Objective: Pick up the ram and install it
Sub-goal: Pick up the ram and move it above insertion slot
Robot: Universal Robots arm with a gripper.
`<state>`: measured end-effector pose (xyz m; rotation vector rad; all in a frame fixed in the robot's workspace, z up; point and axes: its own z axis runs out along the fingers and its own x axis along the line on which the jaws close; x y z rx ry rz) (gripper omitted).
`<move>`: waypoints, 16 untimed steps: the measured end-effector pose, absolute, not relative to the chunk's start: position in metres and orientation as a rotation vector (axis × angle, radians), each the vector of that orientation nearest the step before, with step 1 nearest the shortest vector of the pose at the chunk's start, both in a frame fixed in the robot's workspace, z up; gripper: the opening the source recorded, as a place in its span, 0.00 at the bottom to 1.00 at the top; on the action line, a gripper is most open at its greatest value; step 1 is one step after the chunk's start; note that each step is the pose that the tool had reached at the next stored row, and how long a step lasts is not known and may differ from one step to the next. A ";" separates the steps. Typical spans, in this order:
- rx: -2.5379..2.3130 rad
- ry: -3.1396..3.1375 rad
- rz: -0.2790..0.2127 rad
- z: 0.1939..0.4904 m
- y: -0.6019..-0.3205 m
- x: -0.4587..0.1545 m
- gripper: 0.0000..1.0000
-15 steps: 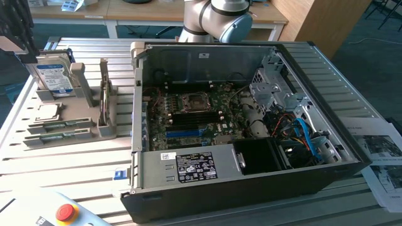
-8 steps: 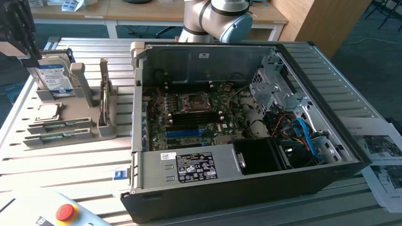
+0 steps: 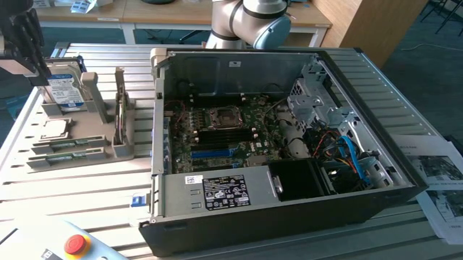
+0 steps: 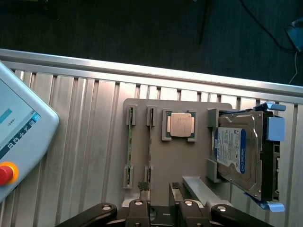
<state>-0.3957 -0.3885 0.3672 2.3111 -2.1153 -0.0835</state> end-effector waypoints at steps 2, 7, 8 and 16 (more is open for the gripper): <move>2.311 -2.115 -0.084 0.364 -0.389 -0.396 0.30; 2.311 -2.115 -0.083 0.354 -0.390 -0.396 0.30; 2.311 -2.115 -0.083 0.353 -0.390 -0.396 0.30; 2.311 -2.115 -0.083 0.338 -0.392 -0.396 0.30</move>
